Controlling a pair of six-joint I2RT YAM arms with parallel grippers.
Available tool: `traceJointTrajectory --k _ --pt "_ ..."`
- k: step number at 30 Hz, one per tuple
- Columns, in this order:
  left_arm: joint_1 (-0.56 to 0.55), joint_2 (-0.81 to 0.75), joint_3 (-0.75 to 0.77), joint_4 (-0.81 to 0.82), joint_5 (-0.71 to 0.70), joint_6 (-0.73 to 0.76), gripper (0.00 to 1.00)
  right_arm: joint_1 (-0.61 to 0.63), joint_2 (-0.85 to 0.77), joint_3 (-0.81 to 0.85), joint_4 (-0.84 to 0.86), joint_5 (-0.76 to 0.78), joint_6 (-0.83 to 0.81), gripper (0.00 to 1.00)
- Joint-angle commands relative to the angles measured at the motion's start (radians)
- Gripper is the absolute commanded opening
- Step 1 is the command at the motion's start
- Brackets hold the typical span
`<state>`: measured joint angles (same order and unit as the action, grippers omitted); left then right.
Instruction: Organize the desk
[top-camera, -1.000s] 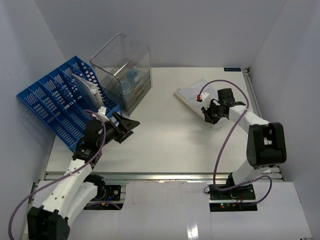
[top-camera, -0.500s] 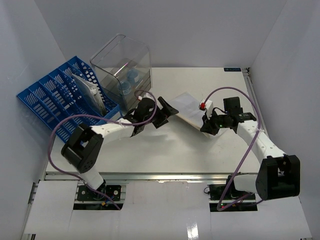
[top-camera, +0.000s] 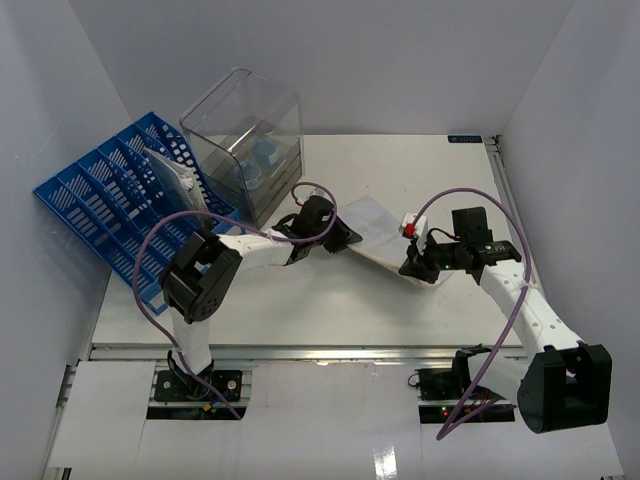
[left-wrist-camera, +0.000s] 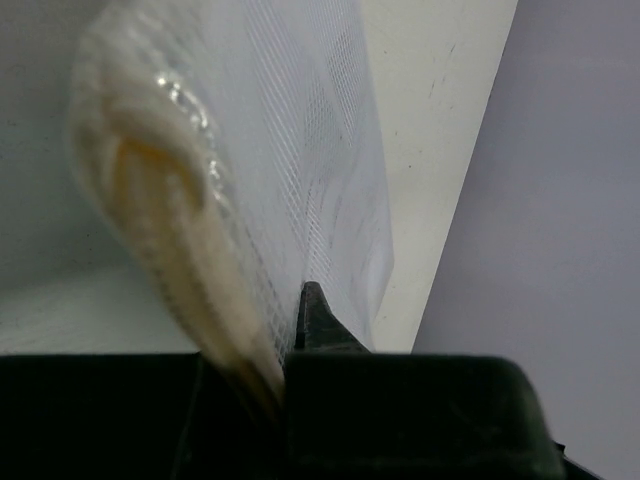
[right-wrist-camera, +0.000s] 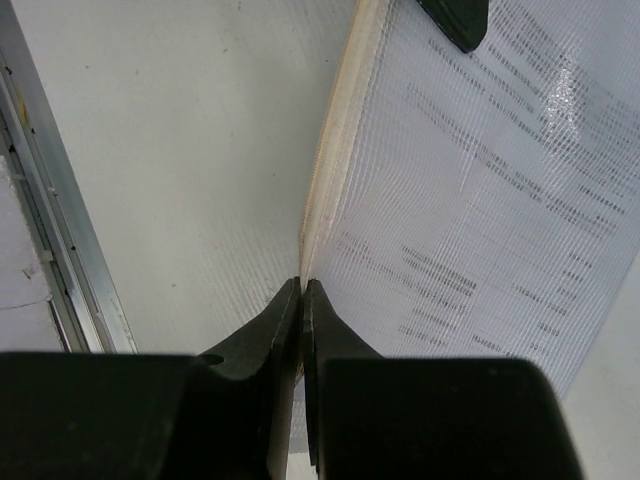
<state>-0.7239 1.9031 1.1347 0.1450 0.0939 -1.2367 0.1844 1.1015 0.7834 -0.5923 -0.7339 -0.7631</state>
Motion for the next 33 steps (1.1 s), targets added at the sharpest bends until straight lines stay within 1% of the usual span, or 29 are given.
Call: traceJointTrajectory --k 1,3,4,5,6,8,9,11,14,16,19,22,26,30,32,33 --pt "-0.002 -0.104 0.009 0.008 -0.05 0.084 0.0 0.001 0.0 0.026 -0.054 -0.088 -0.087 0.28" --pt "-0.015 -0.148 -0.002 0.009 -0.081 0.197 0.0 0.001 -0.005 0.039 -0.068 -0.084 -0.09 0.57" --pt "-0.022 -0.186 -0.014 0.009 -0.1 0.25 0.0 0.001 -0.017 0.043 -0.067 -0.076 -0.094 0.77" --pt "-0.029 -0.225 -0.028 0.01 -0.12 0.308 0.0 0.001 -0.027 0.047 -0.064 -0.066 -0.097 0.91" --pt "-0.039 -0.267 -0.045 0.009 -0.141 0.378 0.0 0.0 -0.036 0.054 -0.057 -0.052 -0.102 0.95" --pt "-0.069 -0.347 -0.08 0.006 -0.186 0.498 0.0 -0.002 -0.047 0.07 -0.034 -0.025 -0.076 0.9" --pt "-0.079 -0.385 -0.115 0.003 -0.237 0.587 0.0 -0.003 -0.05 0.081 -0.001 -0.003 -0.058 0.9" --pt "-0.11 -0.497 -0.156 0.001 -0.324 0.72 0.0 -0.013 -0.046 0.096 0.054 0.013 -0.005 0.9" --pt "-0.155 -0.67 -0.208 -0.02 -0.398 0.826 0.0 -0.03 -0.034 0.099 0.116 0.007 0.055 0.9" --pt "-0.173 -0.746 -0.211 -0.046 -0.46 0.897 0.0 -0.041 -0.027 0.085 0.174 -0.011 0.077 0.9" --pt "-0.186 -0.888 -0.168 -0.13 -0.543 0.967 0.0 -0.047 -0.017 0.056 0.249 -0.018 0.124 0.9" --pt "-0.187 -1.004 -0.104 -0.234 -0.678 1.027 0.0 -0.05 0.002 0.026 0.319 0.001 0.165 0.9" --pt "-0.187 -1.059 -0.009 -0.277 -0.909 1.156 0.0 -0.053 0.024 -0.016 0.38 0.014 0.2 0.9" --pt "-0.187 -1.029 0.142 -0.266 -1.1 1.301 0.0 -0.053 0.049 -0.034 0.397 0.036 0.192 0.9" --pt "-0.186 -0.997 0.237 -0.203 -1.166 1.412 0.0 -0.053 0.057 -0.04 0.401 0.045 0.187 0.9" --pt "-0.186 -0.983 0.274 -0.157 -1.19 1.495 0.0 -0.053 0.06 -0.043 0.403 0.049 0.186 0.9"
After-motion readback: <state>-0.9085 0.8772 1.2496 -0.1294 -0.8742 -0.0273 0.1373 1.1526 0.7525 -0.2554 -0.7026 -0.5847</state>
